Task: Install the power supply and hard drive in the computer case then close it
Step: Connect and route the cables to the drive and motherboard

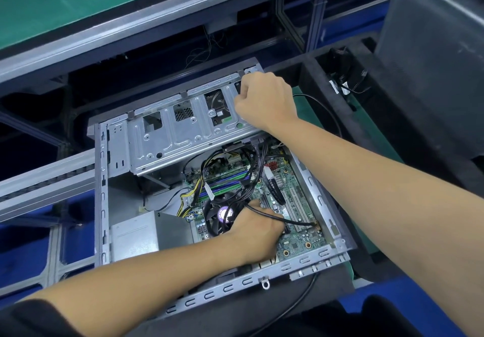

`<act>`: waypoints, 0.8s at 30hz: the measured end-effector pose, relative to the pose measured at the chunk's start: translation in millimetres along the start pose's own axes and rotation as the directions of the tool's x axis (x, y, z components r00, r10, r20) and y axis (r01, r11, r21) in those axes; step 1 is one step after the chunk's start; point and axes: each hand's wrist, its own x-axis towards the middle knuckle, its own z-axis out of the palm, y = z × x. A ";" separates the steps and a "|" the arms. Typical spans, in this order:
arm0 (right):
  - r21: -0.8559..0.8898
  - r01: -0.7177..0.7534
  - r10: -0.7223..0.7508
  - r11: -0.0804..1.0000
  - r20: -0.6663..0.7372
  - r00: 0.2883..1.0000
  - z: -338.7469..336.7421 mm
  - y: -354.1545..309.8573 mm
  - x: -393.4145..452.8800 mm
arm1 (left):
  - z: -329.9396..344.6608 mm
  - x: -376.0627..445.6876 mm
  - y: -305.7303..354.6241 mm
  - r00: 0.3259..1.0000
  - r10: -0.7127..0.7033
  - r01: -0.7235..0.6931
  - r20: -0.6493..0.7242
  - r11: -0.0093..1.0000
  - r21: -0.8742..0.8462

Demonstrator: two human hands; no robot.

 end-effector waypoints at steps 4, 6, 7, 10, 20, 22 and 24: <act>0.004 0.007 -0.007 1.000 -0.006 1.000 0.4 0.1 -0.2 | -2.8 -1.6 -0.2 0.999 0.034 -0.034 -0.010 0.999 0.007; 0.003 0.008 -0.008 1.000 -0.004 1.000 0.4 0.4 -0.1 | -2.9 -1.2 0.5 0.999 0.032 -0.032 0.001 0.999 -0.002; 0.003 0.006 -0.006 1.000 -0.004 1.000 0.4 0.5 0.0 | -3.5 -1.1 1.1 1.000 0.028 -0.028 0.009 1.000 -0.008; 0.003 0.007 -0.007 1.000 -0.003 1.000 0.4 0.8 0.4 | -5.4 -2.2 2.1 0.999 0.037 -0.037 0.017 0.999 -0.002; 0.013 0.003 -0.003 1.000 -0.012 1.000 0.6 0.4 0.4 | -6.6 -8.3 -7.8 0.996 0.008 -0.016 -0.084 0.995 -0.101; 0.013 0.006 -0.006 1.000 -0.012 1.000 0.5 0.7 0.6 | -8.7 -9.5 -9.7 0.995 0.018 -0.034 -0.100 0.987 -0.156; 0.006 0.009 -0.009 1.000 -0.010 1.000 0.4 -0.1 -0.2 | -11.5 -10.4 -11.5 0.995 0.073 -0.082 -0.061 0.983 -0.164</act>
